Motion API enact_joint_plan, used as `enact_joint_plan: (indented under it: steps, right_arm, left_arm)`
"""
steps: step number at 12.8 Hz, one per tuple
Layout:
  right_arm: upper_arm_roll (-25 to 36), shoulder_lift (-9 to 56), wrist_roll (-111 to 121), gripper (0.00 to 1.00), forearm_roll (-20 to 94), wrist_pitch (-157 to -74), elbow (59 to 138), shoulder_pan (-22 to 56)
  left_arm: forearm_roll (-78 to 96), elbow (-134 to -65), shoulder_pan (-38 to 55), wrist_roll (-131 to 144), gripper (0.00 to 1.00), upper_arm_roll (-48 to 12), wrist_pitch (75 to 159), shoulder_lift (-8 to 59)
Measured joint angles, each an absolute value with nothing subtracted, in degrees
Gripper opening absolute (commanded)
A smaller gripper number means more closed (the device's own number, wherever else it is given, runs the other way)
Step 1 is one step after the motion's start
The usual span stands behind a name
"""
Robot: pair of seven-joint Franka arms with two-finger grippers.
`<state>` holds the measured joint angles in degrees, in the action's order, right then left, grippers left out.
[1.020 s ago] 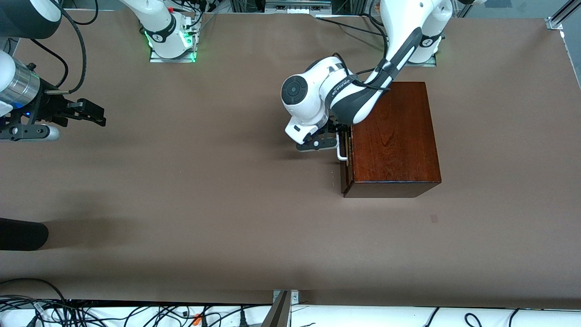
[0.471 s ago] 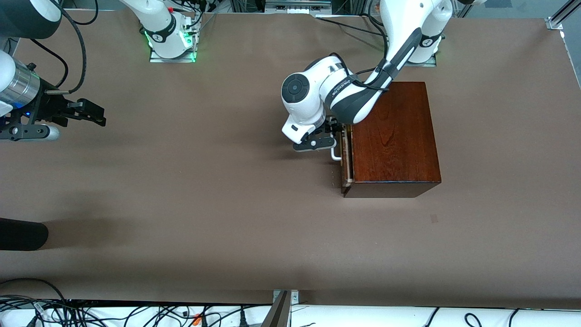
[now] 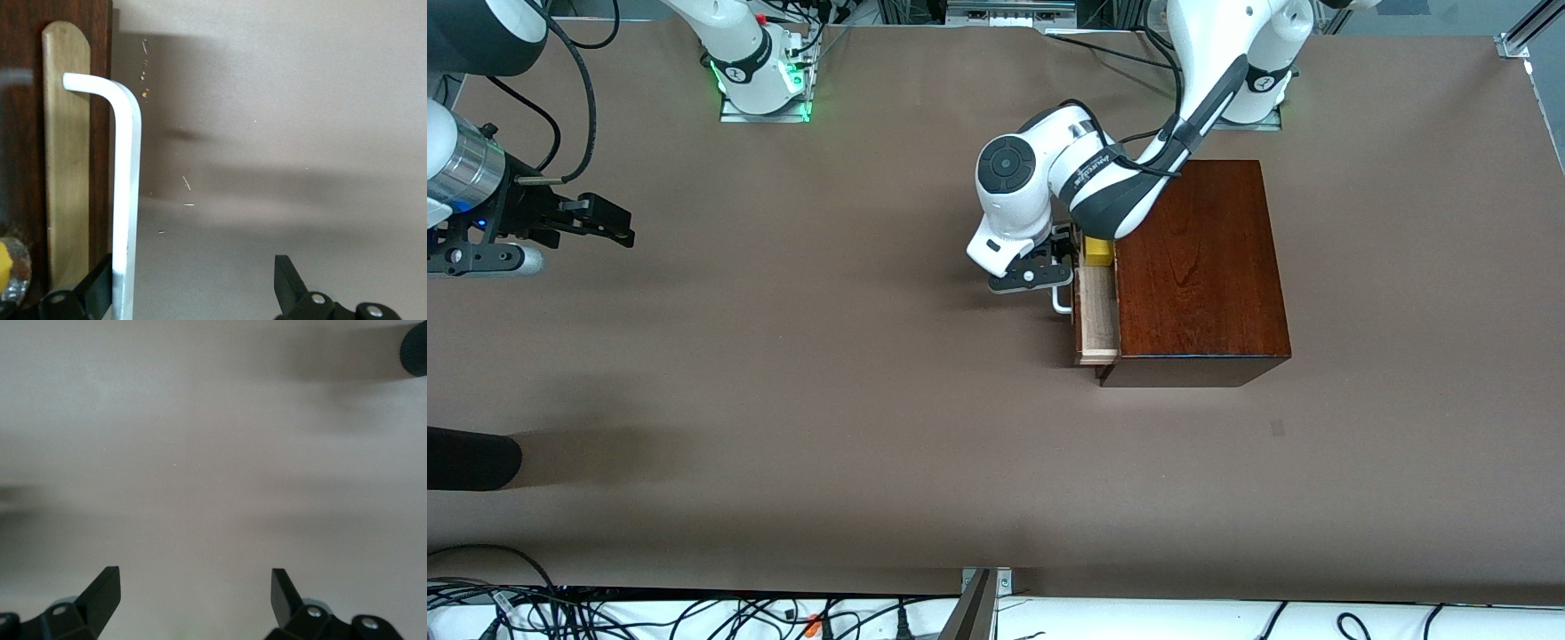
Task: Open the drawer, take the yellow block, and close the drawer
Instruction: 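Pull the drawer open by the handle with the left gripper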
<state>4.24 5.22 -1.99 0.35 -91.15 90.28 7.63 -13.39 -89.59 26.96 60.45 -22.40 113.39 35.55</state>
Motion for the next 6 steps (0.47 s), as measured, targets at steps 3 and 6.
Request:
enact_joint_plan:
  steps: [3, 6]
  right_arm:
    - [4.24, 5.22, -1.99, 1.0, 0.35, -91.17, 90.28, 7.63]
    - [4.27, 5.23, -1.99, 1.0, 0.35, -91.16, 90.28, 7.63]
  left_arm:
    - [-13.16, -88.88, 27.55, 62.07, 1.0, -22.23, 114.16, 35.94]
    - [-12.54, -87.23, 28.44, 62.99, 1.0, -22.34, 115.32, 36.89]
